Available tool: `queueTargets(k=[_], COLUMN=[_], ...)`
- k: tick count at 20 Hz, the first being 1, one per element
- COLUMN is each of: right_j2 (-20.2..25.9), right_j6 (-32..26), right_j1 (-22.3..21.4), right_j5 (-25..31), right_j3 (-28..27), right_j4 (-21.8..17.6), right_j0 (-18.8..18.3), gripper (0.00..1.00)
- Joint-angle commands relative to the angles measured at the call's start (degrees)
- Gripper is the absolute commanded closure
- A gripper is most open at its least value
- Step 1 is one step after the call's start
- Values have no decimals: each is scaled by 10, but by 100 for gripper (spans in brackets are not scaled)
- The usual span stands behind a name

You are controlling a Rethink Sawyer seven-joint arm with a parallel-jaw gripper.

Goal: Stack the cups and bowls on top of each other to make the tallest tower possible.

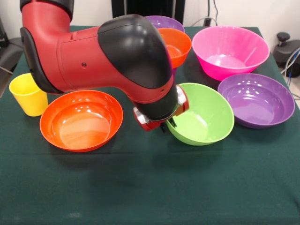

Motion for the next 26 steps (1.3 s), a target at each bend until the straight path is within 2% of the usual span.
queueTargets(k=[1,8,10,17,20,26], right_j2=[-10,4,2,0,7,7], right_j6=[-114,-124,-121,-112,-137,-139], right_j1=[9,51,44,54,76,76], right_j5=[82,100,87,70,56,34], right_j3=[9,-61,-48,-56,-73,-61], right_j4=[10,1,-2,-10,-16,-18], right_j0=[-7,12,8,20,24,25], gripper=[100,100,100,100,100,100])
